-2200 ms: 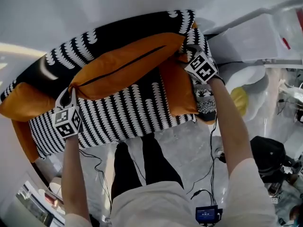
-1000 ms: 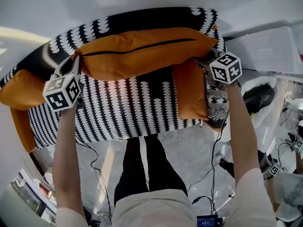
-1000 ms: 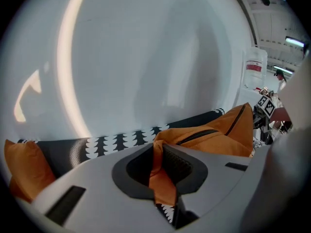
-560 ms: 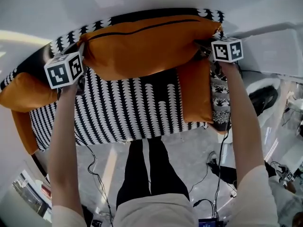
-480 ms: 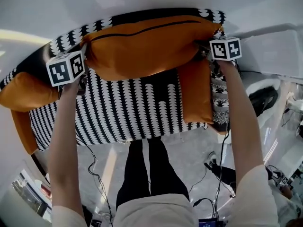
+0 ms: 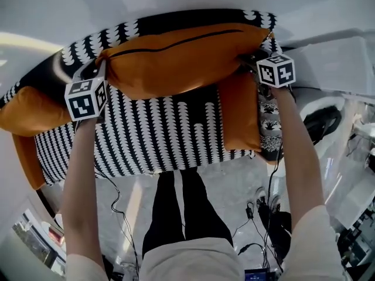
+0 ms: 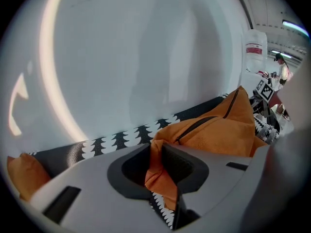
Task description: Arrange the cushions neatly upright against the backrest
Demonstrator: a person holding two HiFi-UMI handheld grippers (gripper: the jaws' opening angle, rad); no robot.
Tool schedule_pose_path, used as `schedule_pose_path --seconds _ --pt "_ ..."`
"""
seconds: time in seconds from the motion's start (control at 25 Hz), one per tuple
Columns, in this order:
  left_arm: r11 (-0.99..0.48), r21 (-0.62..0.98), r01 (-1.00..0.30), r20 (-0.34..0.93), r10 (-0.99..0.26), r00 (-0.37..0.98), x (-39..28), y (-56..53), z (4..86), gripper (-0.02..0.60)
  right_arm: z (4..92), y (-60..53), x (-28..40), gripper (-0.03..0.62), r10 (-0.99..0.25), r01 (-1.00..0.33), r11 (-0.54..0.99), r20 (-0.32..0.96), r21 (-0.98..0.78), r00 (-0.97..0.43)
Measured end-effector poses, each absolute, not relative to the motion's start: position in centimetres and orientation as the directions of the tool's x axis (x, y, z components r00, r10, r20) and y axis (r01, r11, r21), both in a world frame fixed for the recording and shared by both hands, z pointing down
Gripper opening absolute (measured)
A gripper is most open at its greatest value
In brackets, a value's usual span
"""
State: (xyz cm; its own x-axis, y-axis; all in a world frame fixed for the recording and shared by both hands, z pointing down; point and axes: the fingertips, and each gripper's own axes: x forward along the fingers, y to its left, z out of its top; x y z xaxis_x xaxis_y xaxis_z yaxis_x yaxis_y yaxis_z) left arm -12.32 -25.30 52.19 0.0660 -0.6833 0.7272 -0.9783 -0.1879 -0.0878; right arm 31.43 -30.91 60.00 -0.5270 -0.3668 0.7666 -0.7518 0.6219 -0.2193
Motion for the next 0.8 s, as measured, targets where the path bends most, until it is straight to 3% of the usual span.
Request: schedule_pose_path --seconds 0.24,0.6,0.8 --pt "-0.150 -0.077 -0.986 0.709 -0.703 0.051 -13.7 -24.1 50.5 0.158 58.4 -28.6 32.7 0.279 -0.402 -0.771 0.610 0.767 -0.183 -0.500" --pt "-0.160 0.006 -0.987 0.700 -0.705 0.118 -13.6 -20.2 47.6 0.167 53.8 -23.8 29.2 0.253 -0.447 -0.778 0.589 0.714 -0.219 -0.539" --pt "-0.177 0.106 -0.978 0.702 -0.683 0.200 -11.5 -15.5 46.6 0.162 50.2 -18.1 25.6 0.110 -0.480 -0.788 0.551 0.667 -0.276 -0.570"
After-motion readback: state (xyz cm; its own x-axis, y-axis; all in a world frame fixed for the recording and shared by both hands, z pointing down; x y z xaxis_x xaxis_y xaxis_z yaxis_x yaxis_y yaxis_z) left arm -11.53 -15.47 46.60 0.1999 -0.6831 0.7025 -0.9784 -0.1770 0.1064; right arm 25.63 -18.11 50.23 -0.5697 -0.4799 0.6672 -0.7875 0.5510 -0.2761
